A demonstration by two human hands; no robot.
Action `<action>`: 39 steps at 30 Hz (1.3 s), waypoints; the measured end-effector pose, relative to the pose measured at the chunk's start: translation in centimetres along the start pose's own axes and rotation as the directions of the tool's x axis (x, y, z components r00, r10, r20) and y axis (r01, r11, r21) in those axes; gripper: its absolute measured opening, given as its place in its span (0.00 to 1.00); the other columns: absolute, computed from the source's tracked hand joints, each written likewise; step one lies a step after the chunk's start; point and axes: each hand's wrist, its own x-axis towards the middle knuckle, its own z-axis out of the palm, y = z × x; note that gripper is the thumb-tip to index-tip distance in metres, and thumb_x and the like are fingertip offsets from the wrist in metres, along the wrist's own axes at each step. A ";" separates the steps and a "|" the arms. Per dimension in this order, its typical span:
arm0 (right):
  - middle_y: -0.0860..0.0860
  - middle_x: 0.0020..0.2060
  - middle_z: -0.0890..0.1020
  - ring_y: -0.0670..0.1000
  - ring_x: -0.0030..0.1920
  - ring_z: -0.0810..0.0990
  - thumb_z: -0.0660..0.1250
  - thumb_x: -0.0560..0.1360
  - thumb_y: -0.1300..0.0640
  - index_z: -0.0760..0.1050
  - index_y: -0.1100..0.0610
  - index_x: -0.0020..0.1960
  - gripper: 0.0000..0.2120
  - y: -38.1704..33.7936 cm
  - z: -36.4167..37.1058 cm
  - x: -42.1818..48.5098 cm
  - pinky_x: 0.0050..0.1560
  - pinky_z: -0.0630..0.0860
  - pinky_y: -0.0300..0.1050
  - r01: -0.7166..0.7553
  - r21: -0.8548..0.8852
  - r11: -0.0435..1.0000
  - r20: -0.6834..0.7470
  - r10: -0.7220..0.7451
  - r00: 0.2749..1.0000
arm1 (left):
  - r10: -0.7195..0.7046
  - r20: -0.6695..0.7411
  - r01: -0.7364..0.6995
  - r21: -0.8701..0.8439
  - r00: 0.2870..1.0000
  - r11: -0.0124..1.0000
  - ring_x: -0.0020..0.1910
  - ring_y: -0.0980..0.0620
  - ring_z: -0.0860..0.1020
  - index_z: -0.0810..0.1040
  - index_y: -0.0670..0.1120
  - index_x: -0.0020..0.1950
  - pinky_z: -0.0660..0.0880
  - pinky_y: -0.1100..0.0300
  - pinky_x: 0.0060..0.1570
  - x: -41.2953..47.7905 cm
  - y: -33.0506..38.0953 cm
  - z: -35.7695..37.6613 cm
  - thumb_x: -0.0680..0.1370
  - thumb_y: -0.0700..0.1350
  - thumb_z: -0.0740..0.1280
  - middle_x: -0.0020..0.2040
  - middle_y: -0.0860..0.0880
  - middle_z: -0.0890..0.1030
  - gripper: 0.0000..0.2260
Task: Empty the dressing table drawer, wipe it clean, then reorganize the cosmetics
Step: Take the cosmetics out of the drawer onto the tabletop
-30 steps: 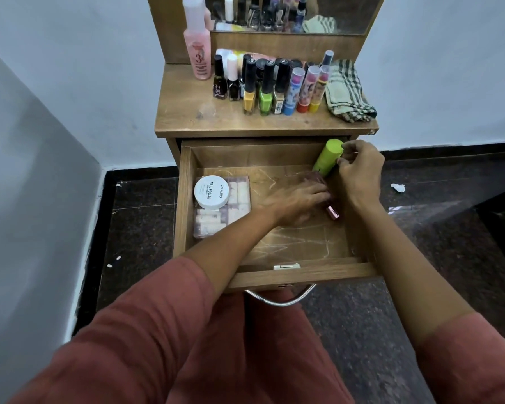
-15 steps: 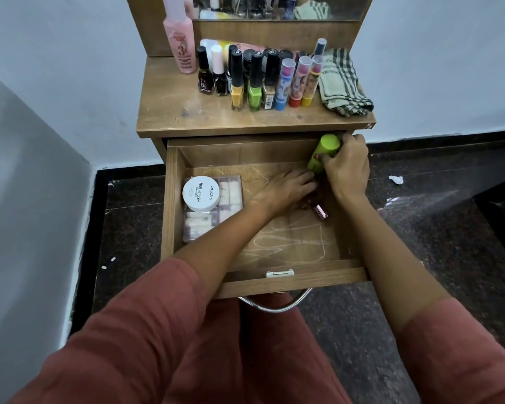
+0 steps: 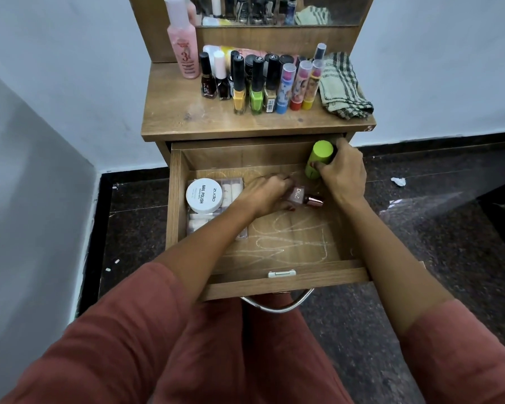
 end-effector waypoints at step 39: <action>0.56 0.54 0.79 0.53 0.55 0.76 0.71 0.70 0.54 0.72 0.62 0.59 0.22 -12.7 -0.1 -0.5 0.49 0.70 0.39 0.315 0.237 0.919 -0.222 -0.264 0.938 | -0.731 -0.532 0.052 -0.792 0.428 0.608 0.37 0.58 0.76 0.78 0.39 0.50 0.73 0.71 0.39 -2.0 -4.0 -11.9 0.67 0.42 0.76 0.42 0.52 0.77 0.15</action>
